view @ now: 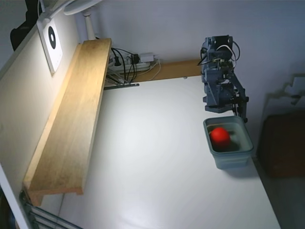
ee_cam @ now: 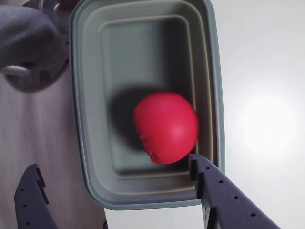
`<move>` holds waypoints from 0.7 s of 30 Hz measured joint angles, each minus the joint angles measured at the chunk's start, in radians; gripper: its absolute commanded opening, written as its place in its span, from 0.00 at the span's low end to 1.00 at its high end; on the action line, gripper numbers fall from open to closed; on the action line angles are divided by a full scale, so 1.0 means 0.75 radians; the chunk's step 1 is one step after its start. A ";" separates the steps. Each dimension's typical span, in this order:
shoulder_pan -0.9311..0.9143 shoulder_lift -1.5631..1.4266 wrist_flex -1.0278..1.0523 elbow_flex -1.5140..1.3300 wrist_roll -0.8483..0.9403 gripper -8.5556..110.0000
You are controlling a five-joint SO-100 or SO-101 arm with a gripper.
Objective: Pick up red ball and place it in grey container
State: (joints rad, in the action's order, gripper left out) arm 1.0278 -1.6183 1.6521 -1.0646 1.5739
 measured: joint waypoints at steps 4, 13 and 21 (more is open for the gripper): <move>-0.057 0.000 0.000 0.000 0.000 0.37; -0.221 -0.031 0.020 -0.002 0.000 0.34; -0.446 -0.098 0.025 -0.031 0.000 0.30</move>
State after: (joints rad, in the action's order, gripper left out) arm 0.6934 -1.6920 1.6705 -1.0876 1.5739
